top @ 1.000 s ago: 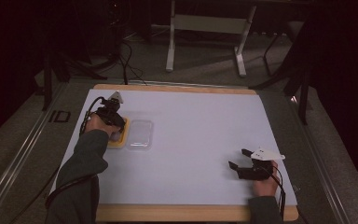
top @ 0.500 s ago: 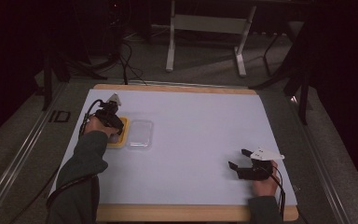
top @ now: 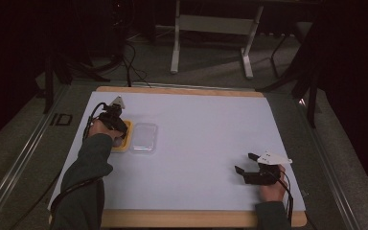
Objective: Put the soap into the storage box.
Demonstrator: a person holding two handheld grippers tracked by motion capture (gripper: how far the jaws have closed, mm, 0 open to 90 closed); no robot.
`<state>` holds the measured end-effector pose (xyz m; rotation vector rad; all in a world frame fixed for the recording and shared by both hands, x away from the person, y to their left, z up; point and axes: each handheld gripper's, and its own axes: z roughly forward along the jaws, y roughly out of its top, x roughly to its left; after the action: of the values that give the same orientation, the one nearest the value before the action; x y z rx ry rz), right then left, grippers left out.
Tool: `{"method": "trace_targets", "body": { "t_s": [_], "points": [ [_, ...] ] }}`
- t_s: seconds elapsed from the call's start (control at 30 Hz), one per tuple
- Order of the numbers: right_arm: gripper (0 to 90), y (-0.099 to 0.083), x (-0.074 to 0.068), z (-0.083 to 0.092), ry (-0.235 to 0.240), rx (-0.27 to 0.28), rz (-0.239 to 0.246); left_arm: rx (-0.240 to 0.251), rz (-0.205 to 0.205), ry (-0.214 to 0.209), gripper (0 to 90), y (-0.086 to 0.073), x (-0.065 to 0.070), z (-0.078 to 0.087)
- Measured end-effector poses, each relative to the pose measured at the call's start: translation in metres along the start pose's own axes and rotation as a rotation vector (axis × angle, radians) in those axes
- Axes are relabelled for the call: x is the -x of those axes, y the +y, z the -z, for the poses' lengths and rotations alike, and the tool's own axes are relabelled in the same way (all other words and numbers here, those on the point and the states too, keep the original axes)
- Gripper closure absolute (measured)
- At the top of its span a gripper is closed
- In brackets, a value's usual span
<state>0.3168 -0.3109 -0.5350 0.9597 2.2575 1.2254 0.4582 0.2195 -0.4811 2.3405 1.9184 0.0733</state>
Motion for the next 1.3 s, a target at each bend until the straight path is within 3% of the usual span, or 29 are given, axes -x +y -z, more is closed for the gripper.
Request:
{"method": "trace_targets", "body": {
  "t_s": [0.73,1.3],
  "points": [
    [19.2,0.0000,-0.0002,-0.0002,0.000,0.000,0.001,-0.003,-0.008,-0.015,48.0,-0.0006,-0.0031,-0.0044],
    [19.2,0.0001,-0.0004,-0.0003,-0.002,-0.002,0.005,0.000,-0.019,-0.012,36.7,-0.0020,-0.0018,-0.0008]
  ]
}}
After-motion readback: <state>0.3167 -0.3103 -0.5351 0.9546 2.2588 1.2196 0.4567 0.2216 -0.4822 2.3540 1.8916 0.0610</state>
